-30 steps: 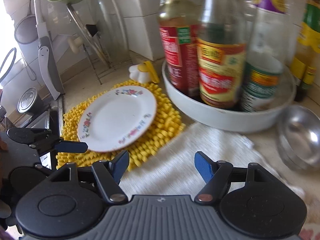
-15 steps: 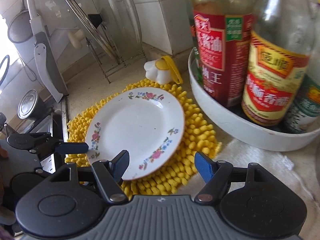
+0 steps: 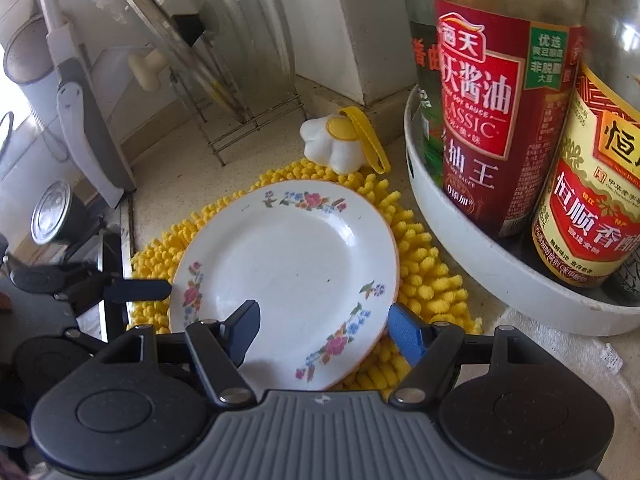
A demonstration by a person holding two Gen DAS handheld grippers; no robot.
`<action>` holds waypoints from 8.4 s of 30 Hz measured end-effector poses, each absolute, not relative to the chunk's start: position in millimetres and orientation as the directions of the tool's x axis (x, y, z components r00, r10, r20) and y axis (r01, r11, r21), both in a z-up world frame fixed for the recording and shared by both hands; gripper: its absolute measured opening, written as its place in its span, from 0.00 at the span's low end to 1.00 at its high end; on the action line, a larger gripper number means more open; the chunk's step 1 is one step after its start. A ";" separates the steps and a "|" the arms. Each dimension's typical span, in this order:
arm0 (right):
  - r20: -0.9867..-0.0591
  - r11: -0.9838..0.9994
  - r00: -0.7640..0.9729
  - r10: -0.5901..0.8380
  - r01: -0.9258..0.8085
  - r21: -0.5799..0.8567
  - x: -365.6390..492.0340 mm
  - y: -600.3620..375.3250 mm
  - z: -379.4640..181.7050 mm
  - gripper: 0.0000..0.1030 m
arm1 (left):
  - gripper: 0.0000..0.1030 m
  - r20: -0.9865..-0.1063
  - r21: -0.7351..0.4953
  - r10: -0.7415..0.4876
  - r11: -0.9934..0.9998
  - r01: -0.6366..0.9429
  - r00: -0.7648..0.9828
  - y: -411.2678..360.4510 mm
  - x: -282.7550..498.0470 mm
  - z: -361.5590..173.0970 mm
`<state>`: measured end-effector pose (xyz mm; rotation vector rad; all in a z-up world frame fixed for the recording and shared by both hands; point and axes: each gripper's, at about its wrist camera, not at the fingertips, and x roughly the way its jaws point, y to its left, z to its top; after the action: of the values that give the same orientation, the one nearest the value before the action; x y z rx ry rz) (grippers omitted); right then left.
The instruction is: Organize plates and bowls
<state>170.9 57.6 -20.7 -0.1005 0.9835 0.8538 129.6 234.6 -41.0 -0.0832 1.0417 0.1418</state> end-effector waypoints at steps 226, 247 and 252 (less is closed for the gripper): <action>-0.778 0.919 0.492 0.390 -0.158 0.360 98.5 -257.2 -34.1 0.62 | 0.74 -0.759 -0.464 -0.607 0.758 0.458 0.235 18.9 179.3 -52.4; -0.738 0.878 0.486 0.468 -0.159 0.452 95.0 -257.7 -30.3 0.64 | 0.80 -0.801 -0.392 -0.559 0.760 0.519 0.214 2.0 190.1 -55.9; -0.725 0.878 0.512 0.462 -0.148 0.455 80.7 -273.9 -20.4 0.64 | 0.79 -0.781 -0.437 -0.598 0.728 0.528 0.179 -4.7 185.1 -50.5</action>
<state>80.7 -273.9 -20.4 0.3586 0.9696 0.3763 185.1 -4.7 -50.5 -0.0728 1.1410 -0.7968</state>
